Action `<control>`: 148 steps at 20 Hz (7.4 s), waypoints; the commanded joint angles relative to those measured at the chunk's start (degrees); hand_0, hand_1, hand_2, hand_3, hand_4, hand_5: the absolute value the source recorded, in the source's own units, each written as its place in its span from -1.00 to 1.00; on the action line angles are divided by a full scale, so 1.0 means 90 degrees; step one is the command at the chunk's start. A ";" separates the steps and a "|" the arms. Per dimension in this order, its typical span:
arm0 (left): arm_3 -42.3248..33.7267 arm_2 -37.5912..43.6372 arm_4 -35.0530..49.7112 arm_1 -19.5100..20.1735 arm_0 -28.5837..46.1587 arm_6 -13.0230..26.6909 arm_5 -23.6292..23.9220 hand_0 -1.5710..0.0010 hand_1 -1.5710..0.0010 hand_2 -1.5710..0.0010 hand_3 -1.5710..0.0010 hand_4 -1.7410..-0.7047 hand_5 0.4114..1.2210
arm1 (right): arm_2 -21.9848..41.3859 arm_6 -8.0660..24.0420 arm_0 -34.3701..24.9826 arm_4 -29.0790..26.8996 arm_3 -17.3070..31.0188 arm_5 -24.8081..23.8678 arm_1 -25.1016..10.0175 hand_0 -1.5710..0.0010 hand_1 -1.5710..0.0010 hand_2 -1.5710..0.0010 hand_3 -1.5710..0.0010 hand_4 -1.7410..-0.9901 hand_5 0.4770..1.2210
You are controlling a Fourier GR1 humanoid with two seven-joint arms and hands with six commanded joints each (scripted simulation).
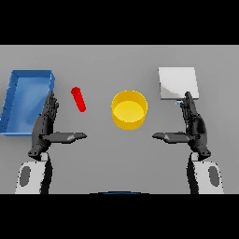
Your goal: Pick up the red beaker and tilt it to pour out 1 green nut into yellow bowl. Pick up the yellow bowl and place it on the metallic measuring scale.
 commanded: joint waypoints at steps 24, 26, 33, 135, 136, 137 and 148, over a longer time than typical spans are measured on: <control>0.0798 -0.0524 -0.1185 0.0359 -0.0511 -0.0007 0.0039 1.00 1.00 1.00 1.00 -0.02 -0.45 | 0.0713 -0.0621 0.0663 0.1483 -0.0846 -0.0324 -0.0406 1.00 1.00 1.00 1.00 0.26 -0.58; 0.1189 -0.0382 -0.1109 0.0375 -0.0942 -0.0091 0.0033 1.00 1.00 1.00 1.00 -0.05 -0.41 | 0.0713 -0.0656 0.0760 0.1434 -0.0869 -0.0276 -0.0408 1.00 1.00 1.00 1.00 0.23 -0.58; 0.2285 -0.0183 -0.1141 0.0313 -0.1753 -0.0403 0.0115 1.00 1.00 1.00 1.00 -0.12 -0.32 | 0.0649 -0.0634 0.0686 0.1426 -0.0844 -0.0261 -0.0499 1.00 1.00 1.00 1.00 0.26 -0.57; 0.5940 -0.7261 -0.6845 0.2236 -0.9968 -0.0834 -0.1567 -1.00 -1.00 -0.89 -0.46 -0.92 1.00 | 0.0713 -0.0709 0.0805 0.1631 -0.0775 -0.0569 -0.0192 1.00 1.00 1.00 1.00 0.49 -0.68; 0.6167 -0.7082 -0.6704 0.2284 -1.0156 -0.0737 -0.1587 -1.00 -1.00 -0.91 -0.57 -0.93 1.00 | 0.0642 -0.0654 0.0726 0.1573 -0.0764 -0.0569 -0.0229 1.00 1.00 1.00 1.00 0.49 -0.69; 0.6435 -0.6870 -0.6525 0.2282 -1.0276 -0.0556 -0.1615 -1.00 -1.00 -0.93 -0.65 -0.94 1.00 | 0.0611 -0.0685 0.0723 0.1466 -0.0712 -0.0516 -0.0220 1.00 1.00 1.00 1.00 0.49 -0.69; 0.7572 -0.3678 -0.2841 0.3701 -0.9176 0.0635 -0.0450 -1.00 -1.00 -0.99 -0.81 -0.99 1.00 | 0.0544 -0.0871 0.0577 0.1293 -0.0615 -0.0339 -0.0373 1.00 1.00 1.00 1.00 0.38 -0.71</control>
